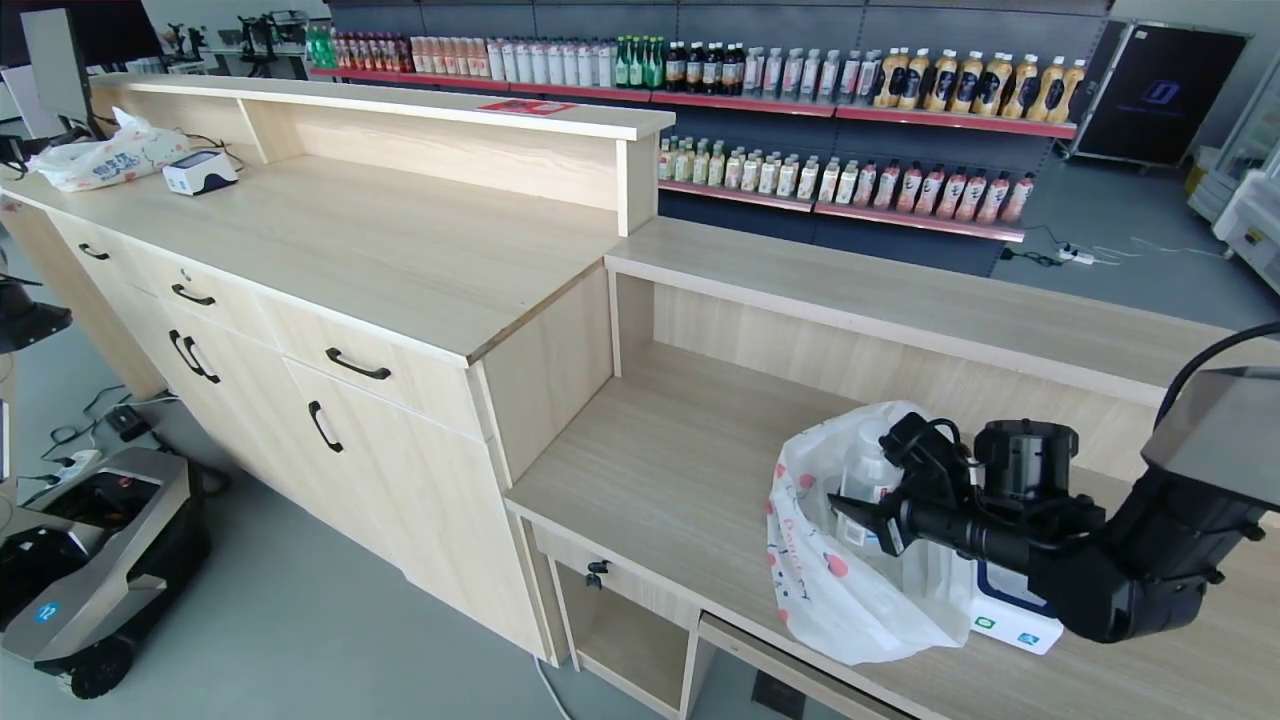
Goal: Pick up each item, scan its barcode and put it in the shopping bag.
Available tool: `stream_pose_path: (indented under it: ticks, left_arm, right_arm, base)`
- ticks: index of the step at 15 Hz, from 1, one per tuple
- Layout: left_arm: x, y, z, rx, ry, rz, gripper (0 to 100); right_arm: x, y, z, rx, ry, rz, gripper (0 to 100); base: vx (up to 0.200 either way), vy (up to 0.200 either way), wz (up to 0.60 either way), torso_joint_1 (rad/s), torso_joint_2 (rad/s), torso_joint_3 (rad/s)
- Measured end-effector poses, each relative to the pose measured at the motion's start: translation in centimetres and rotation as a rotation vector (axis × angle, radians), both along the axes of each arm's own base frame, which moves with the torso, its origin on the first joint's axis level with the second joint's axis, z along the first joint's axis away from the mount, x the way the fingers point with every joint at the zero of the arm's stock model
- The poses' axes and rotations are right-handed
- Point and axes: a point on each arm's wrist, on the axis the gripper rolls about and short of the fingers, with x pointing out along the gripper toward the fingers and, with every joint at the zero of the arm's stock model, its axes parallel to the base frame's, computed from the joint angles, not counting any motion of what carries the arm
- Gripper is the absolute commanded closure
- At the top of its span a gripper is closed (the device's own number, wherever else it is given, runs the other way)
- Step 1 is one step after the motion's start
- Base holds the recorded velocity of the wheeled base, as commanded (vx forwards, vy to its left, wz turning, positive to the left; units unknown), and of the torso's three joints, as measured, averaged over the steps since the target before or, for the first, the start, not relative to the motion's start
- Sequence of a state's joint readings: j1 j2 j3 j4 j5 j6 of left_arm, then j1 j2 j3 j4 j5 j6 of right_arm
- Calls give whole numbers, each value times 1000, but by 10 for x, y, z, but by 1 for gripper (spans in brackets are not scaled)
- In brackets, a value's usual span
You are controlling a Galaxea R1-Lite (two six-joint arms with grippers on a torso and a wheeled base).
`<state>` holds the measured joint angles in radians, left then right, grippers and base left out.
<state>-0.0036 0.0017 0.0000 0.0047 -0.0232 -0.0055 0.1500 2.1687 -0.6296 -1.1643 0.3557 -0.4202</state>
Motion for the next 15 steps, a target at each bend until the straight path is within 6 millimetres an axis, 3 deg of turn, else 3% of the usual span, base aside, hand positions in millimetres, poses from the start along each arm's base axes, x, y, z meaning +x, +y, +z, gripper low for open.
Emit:
stream_pose_path:
  ticks: [8,15]
  left_arm:
    - [0,0,0,0,0,0,0]
    - [0,0,0,0,0,0,0]
  right_arm:
    - [9,13,-43,68,26,5,100]
    - [18,15,-69,89,-3,0,100]
  base:
    - [0,0,0,0,0,0]
    - [0,0,0,0,0,0]
